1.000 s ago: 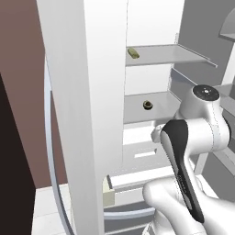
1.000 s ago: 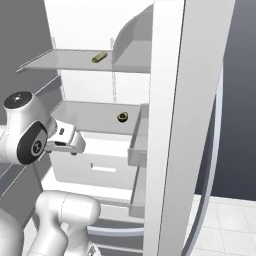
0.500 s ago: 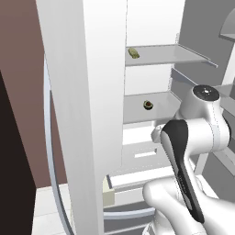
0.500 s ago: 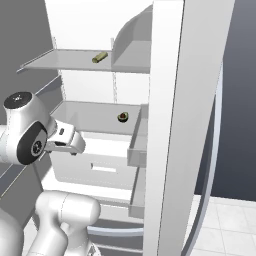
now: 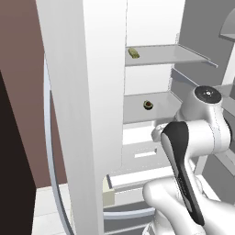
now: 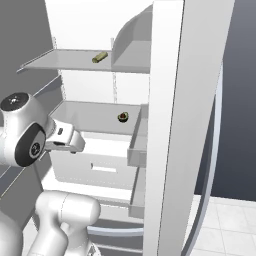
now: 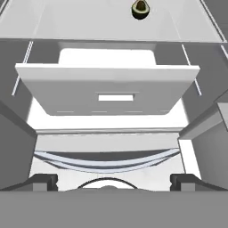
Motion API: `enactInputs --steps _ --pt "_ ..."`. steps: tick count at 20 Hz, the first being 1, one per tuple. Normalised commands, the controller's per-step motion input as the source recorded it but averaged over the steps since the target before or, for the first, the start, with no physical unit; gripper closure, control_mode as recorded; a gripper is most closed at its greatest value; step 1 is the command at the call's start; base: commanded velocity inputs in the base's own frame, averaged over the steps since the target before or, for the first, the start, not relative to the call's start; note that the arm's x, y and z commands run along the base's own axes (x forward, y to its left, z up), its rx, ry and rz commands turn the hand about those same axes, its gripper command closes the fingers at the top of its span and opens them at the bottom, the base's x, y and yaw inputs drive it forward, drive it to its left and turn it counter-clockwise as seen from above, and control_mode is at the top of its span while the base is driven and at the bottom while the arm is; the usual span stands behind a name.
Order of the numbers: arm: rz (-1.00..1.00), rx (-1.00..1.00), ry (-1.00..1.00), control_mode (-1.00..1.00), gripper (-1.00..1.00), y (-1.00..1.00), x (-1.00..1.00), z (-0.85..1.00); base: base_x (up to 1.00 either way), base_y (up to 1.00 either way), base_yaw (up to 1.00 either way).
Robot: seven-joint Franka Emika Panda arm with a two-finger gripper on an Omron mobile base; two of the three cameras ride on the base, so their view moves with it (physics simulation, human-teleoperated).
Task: Retrieve the butter from the fridge and place it on a plate on the dining table. Then retrieve the butter knife by the fridge and place it near the plate.
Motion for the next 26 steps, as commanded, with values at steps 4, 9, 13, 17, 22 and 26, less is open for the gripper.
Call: enactInputs --steps 4,9,13,17,22,26 --pt "0.00 0.00 -0.30 -1.00 -1.00 0.00 -0.13 0.20 0.00 0.00 0.00" --pt "-0.01 0.00 -0.21 -1.00 -1.00 -0.01 0.00 0.38 0.00 0.00 0.00" --pt "0.00 0.00 0.00 -1.00 -1.00 0.00 0.00 0.75 0.00 0.00 0.00" --pt "0.00 0.00 0.00 -1.00 -1.00 0.00 0.00 0.60 0.00 0.00 0.00" --pt "0.00 0.00 -0.04 -1.00 -1.00 0.00 0.00 0.31 0.00 0.00 0.00" --pt "0.00 0.00 -0.15 -1.00 -1.00 0.00 0.12 0.18 0.00 0.00 0.00"
